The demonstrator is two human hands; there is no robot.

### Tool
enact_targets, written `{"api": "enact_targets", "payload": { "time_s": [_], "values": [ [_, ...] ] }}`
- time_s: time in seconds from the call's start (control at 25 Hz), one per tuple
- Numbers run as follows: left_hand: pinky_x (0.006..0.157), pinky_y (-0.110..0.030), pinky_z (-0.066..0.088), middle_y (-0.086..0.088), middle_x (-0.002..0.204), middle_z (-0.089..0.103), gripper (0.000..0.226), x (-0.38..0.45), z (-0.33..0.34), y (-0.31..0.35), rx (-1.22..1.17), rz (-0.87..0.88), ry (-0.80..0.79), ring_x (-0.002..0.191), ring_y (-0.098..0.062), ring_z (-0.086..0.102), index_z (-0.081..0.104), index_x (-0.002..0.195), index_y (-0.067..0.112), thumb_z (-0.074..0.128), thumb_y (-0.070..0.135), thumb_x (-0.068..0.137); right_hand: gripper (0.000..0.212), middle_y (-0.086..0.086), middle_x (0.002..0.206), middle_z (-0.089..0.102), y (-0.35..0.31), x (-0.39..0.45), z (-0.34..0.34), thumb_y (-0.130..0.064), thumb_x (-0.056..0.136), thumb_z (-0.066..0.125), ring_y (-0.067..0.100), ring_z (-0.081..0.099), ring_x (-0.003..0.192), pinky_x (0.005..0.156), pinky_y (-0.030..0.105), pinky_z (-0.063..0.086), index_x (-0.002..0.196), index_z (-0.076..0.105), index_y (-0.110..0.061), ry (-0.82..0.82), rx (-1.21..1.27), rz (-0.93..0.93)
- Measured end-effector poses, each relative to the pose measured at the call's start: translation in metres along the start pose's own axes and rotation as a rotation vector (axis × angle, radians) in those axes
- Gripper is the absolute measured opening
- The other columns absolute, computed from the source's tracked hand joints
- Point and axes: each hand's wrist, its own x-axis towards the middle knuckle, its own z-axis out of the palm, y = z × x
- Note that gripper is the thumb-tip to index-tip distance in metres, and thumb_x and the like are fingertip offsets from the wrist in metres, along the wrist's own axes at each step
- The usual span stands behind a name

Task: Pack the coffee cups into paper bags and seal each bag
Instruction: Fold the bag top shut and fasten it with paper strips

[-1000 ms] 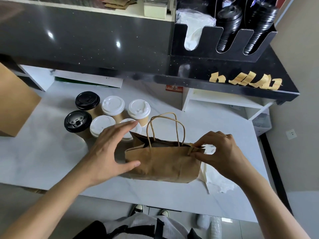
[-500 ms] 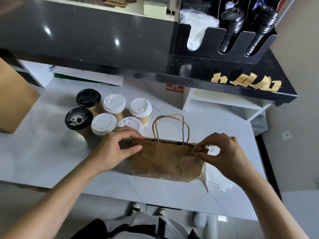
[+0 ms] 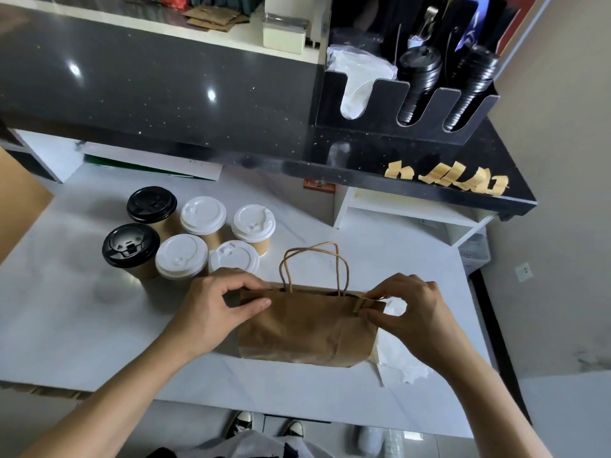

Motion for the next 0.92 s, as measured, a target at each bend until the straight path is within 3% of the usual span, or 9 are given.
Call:
{"api": "enact_targets", "payload": {
  "time_s": [0.2,0.36,0.48,0.6,0.76,0.92],
  "values": [
    [0.093,-0.010,0.048,0.018,0.102,0.077,0.024,0.001,-0.003,0.000,-0.112,-0.047,-0.033,0.103,-0.004,0.071,0.080,0.100,0.040,0.080,0.029,0.078,0.016,-0.023,0.095,0.066,0.001,0.004,-0.006,-0.040,0.080,0.081,0.002,0.059,0.099,0.093,0.035,0.045,0.092,0.072,-0.043,-0.071,0.024,0.017],
    [0.098,-0.011,0.045,0.022,0.110,0.075,0.026,-0.004,-0.007,0.000,-0.070,-0.033,-0.091,0.113,0.000,0.067,0.078,0.109,0.042,0.075,0.032,0.085,0.026,-0.026,0.094,0.071,-0.007,0.030,-0.037,-0.065,0.080,0.069,-0.007,0.064,0.094,0.078,0.014,0.046,0.094,0.074,-0.044,-0.192,0.044,0.029],
    [0.098,-0.012,0.046,0.021,0.111,0.075,0.025,-0.005,-0.007,-0.001,-0.078,-0.033,-0.097,0.113,-0.002,0.067,0.078,0.109,0.042,0.074,0.031,0.087,0.029,-0.017,0.094,0.073,-0.014,0.077,-0.070,-0.054,0.088,0.066,0.002,0.068,0.086,0.071,0.016,0.048,0.100,0.077,-0.030,0.054,-0.008,-0.025],
    [0.096,-0.011,0.046,0.020,0.111,0.075,0.024,-0.004,-0.009,0.000,-0.072,-0.030,-0.114,0.112,-0.003,0.068,0.078,0.110,0.043,0.074,0.032,0.089,0.024,-0.001,0.104,0.068,-0.016,0.130,-0.093,-0.036,0.091,0.073,0.021,0.062,0.100,0.088,0.038,0.050,0.113,0.074,-0.024,0.286,-0.180,0.001],
    [0.097,-0.012,0.046,0.022,0.113,0.074,0.020,-0.006,-0.009,-0.001,-0.051,-0.033,-0.114,0.115,-0.003,0.066,0.077,0.111,0.044,0.072,0.041,0.091,0.045,0.008,0.128,0.057,-0.023,0.184,-0.102,-0.041,0.089,0.073,0.036,0.048,0.123,0.105,0.048,0.033,0.131,0.063,-0.028,0.099,-0.523,0.035],
    [0.098,-0.013,0.046,0.023,0.115,0.073,0.025,-0.009,-0.011,-0.003,-0.046,-0.048,-0.106,0.117,-0.002,0.064,0.076,0.113,0.042,0.068,0.051,0.091,0.029,0.004,0.122,0.062,-0.023,0.210,-0.102,-0.041,0.089,0.071,0.033,0.053,0.119,0.103,0.046,0.034,0.116,0.069,-0.030,-0.058,-0.659,0.107]
  ]
}}
